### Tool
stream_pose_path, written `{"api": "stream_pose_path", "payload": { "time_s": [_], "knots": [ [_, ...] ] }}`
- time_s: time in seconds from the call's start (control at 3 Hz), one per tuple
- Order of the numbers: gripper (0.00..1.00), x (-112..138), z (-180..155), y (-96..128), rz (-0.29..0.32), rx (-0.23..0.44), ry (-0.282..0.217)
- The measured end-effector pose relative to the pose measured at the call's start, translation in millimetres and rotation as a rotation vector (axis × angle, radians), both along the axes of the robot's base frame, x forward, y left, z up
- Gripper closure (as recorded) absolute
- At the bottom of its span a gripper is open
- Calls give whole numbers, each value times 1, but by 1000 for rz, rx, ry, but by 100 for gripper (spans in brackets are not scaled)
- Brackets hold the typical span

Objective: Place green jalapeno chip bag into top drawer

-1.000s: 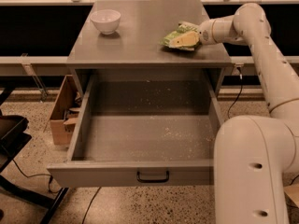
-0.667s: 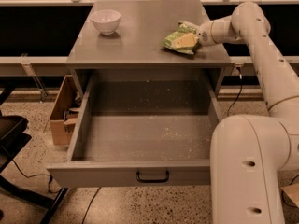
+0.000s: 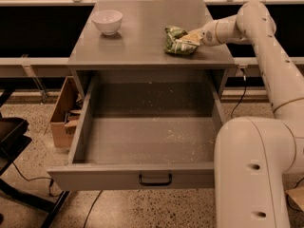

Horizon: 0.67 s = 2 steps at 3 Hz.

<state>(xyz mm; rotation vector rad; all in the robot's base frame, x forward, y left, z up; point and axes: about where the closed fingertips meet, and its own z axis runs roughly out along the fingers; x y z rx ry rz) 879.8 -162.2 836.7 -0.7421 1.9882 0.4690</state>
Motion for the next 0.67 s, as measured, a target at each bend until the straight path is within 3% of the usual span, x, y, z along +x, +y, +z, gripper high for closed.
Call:
{"api": "stream_pose_path", "payload": {
  "time_s": [0.33, 0.67],
  "knots": [
    [100, 0, 0, 0, 0, 0, 0],
    [100, 0, 2, 0, 0, 0, 0]
  ]
}}
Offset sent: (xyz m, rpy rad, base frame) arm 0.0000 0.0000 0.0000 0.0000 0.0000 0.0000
